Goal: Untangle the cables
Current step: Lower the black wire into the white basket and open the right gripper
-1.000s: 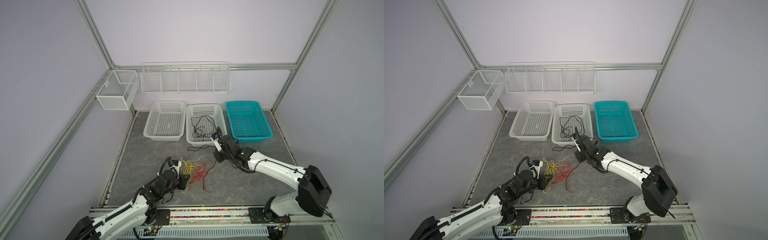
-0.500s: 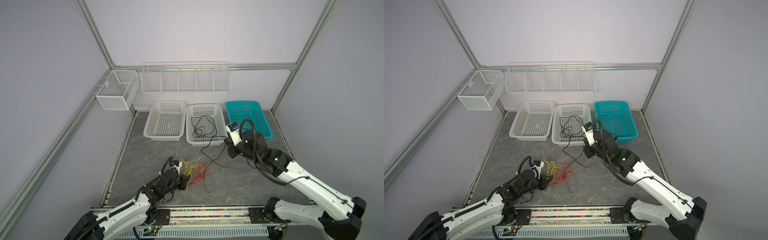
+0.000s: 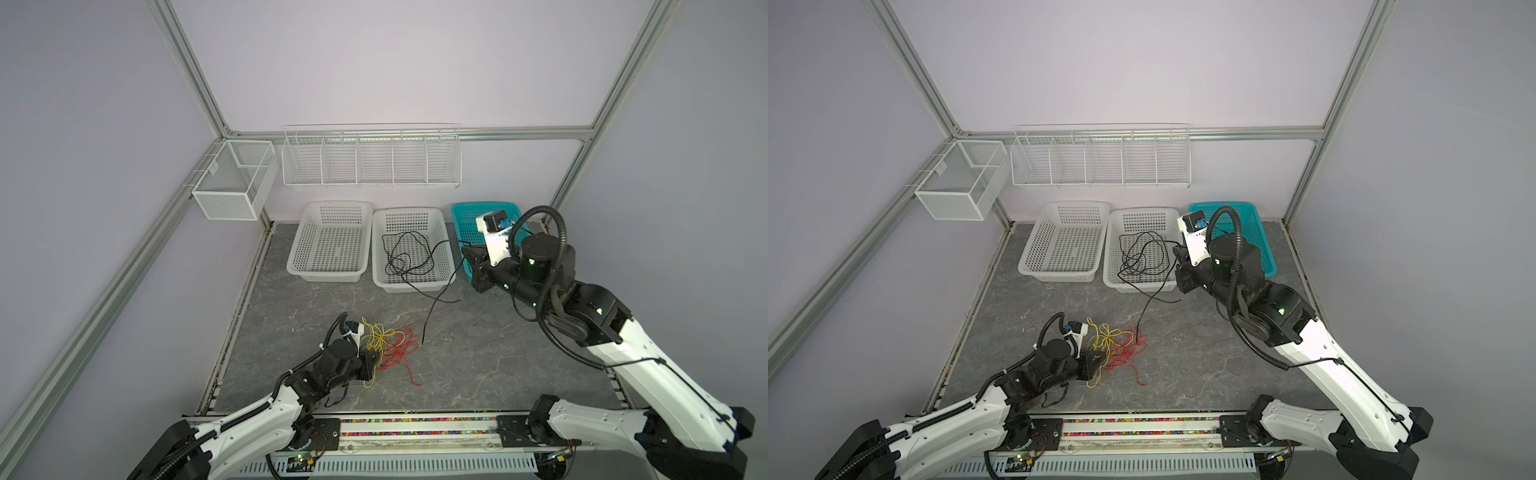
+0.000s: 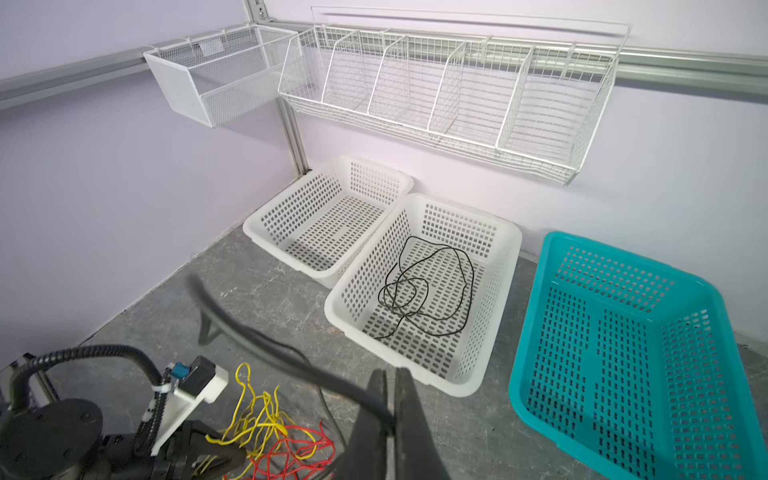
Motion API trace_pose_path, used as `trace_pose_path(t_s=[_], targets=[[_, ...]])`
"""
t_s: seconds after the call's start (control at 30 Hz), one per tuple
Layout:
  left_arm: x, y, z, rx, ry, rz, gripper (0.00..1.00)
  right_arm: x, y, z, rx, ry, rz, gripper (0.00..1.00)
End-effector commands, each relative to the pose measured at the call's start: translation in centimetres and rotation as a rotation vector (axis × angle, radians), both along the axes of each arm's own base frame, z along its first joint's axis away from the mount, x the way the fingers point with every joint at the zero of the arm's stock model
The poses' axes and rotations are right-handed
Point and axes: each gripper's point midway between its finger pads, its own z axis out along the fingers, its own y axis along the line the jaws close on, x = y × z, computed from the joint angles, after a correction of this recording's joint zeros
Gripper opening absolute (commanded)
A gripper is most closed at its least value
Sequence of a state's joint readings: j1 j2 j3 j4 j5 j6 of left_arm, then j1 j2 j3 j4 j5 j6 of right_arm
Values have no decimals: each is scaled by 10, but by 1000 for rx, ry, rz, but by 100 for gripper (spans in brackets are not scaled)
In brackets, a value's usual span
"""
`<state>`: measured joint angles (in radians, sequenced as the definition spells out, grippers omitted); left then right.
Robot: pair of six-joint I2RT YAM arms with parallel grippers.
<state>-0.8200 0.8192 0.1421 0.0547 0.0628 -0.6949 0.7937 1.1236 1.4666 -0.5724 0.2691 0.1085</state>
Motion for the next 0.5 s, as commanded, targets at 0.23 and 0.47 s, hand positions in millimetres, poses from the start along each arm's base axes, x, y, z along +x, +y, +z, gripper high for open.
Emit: trace_pose_path(t_s=[0.23, 0.47], targets=[[13, 7, 16, -14, -66, 71, 0, 60, 3, 26, 70, 35, -80, 7], [15, 13, 22, -23, -94, 98, 0, 119, 18, 5, 91, 104, -117, 7]])
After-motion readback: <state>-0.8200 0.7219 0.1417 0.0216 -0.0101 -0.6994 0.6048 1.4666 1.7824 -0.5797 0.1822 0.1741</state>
